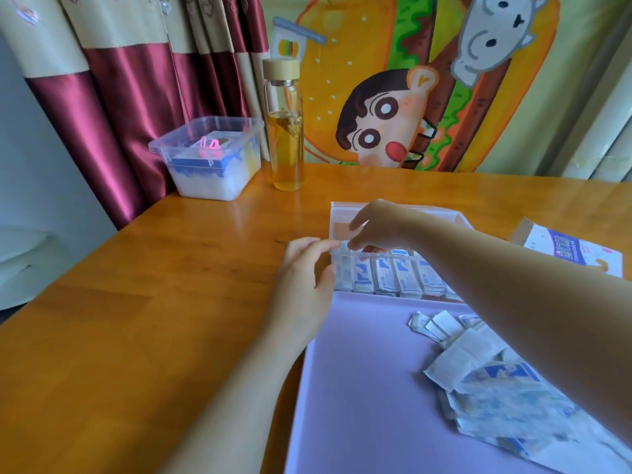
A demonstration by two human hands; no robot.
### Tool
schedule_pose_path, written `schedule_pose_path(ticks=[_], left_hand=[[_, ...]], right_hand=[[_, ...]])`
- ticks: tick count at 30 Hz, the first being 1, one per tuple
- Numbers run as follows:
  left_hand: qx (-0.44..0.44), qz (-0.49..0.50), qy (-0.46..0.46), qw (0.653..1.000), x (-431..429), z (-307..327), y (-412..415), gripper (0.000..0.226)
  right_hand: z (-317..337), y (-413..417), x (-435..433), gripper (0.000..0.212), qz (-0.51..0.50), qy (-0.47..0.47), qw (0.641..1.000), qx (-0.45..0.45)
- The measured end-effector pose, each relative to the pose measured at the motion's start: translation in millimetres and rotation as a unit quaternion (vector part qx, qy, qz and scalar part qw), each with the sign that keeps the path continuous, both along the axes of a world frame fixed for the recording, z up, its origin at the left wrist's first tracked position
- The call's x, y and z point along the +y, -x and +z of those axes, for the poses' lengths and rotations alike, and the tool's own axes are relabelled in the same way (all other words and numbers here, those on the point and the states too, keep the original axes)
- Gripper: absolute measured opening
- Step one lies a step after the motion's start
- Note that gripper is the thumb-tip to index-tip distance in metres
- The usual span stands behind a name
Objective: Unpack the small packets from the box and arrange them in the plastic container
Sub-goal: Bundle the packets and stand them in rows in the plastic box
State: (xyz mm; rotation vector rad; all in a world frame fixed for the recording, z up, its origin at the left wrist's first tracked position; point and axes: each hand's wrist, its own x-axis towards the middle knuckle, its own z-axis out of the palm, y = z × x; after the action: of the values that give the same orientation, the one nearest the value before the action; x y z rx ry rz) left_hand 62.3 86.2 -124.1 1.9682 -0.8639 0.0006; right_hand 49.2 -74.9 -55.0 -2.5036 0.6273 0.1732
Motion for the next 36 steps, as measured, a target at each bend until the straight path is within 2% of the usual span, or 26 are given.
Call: schedule_pose_path(ticks=[2,5,8,11,12,14,17,20,22,24,30,33,36], left_hand=[[-0.002,-0.003,0.001,1.0,0,-1,1,0.036],[-0.004,-0.002,0.002,1.0,2,0,2,0.037],[-0.013,0.0,-0.001,1.0,6,1,6,0.039],[-0.04,0.015,0.003,0.999,12,7,9,0.038],[-0.052,0.019,0.007,0.998,14,11,10,0.038],[-0.06,0.015,0.021,0.998,16,19,24,0.036],[-0.058,-0.046,0.04,0.996,14,30,55,0.03],[-0.068,-0.126,-0.05,0.988,5,30,89,0.022],[-0.086,-0.177,-0.141,0.97,-5,24,106,0.023],[-0.068,-0.216,-0.185,0.956,-18,14,121,0.029],[-0.022,-0.181,-0.222,0.958,-45,-7,117,0.036],[-0.063,-0.173,-0.257,0.949,-50,-8,120,0.023],[-0.092,-0.145,-0.271,0.947,-53,-7,123,0.022]], right_hand=[[-3,2,1,0.034,-0.004,-0.002,1.0,-0.03],[-7,11,7,0.028,0.001,0.038,0.988,-0.152],[-4,36,13,0.021,0.01,0.104,0.944,-0.313],[0,84,22,0.016,0.049,0.105,0.913,-0.391],[0,101,23,0.014,0.067,0.109,0.912,-0.389],[-1,143,20,0.012,0.098,0.105,0.934,-0.326],[-7,196,9,0.01,0.115,0.108,0.979,-0.133],[-22,232,0,0.023,0.102,0.187,0.977,-0.002],[-35,243,-1,0.04,0.094,0.187,0.978,-0.006],[-45,253,3,0.046,0.095,0.194,0.976,-0.035],[-62,272,7,0.037,0.108,0.213,0.967,-0.089],[-62,279,8,0.03,0.122,0.197,0.969,-0.091],[-53,279,10,0.022,0.103,0.162,0.978,-0.086]])
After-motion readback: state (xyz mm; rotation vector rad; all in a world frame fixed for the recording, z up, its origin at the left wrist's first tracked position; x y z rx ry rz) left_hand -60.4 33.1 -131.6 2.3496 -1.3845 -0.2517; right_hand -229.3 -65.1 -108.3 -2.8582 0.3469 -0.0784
